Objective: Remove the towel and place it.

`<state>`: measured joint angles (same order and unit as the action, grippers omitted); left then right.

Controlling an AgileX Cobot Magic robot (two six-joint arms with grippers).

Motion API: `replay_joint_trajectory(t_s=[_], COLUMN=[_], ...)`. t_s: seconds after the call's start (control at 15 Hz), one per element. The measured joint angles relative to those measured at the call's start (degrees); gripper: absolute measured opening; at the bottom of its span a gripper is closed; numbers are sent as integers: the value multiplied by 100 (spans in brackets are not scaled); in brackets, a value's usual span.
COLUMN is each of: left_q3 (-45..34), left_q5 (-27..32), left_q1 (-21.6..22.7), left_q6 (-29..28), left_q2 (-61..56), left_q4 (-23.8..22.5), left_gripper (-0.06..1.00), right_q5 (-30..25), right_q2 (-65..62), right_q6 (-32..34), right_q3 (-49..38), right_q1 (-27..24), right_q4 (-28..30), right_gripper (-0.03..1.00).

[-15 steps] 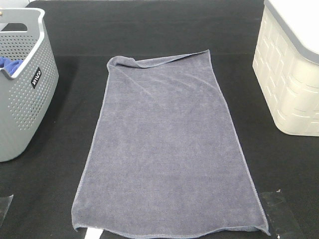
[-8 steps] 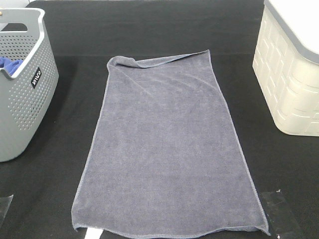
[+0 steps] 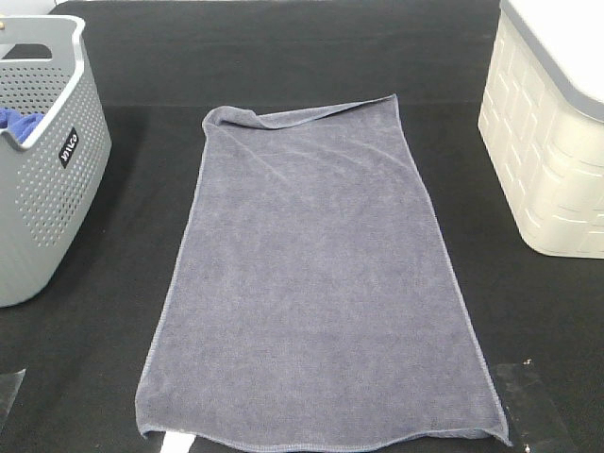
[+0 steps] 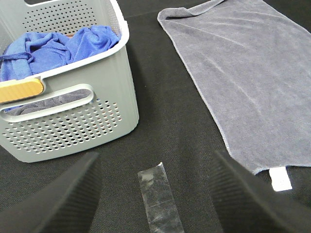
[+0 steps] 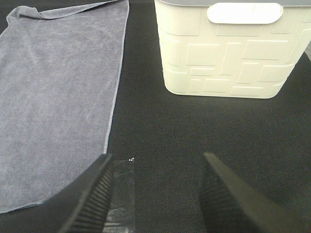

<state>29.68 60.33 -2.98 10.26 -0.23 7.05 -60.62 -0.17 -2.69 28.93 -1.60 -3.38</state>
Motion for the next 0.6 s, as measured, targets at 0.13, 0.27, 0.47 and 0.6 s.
replay_joint_trajectory(t_s=[0.13, 0.27, 0.47, 0.6], left_q3=[0, 0, 0, 0], left_q5=[0, 0, 0, 0], left_q1=[0, 0, 0, 0], left_q6=[0, 0, 0, 0], left_q2=[0, 0, 0, 0], left_q4=[0, 0, 0, 0], left_gripper=[62, 62, 62, 62], right_q5=[0, 0, 0, 0], right_q2=[-23, -23, -23, -23], right_q6=[0, 0, 0, 0], right_q3=[0, 0, 0, 0], right_q1=[0, 0, 0, 0], right_q4=[-6, -6, -6, -6], right_gripper=[51, 51, 51, 51])
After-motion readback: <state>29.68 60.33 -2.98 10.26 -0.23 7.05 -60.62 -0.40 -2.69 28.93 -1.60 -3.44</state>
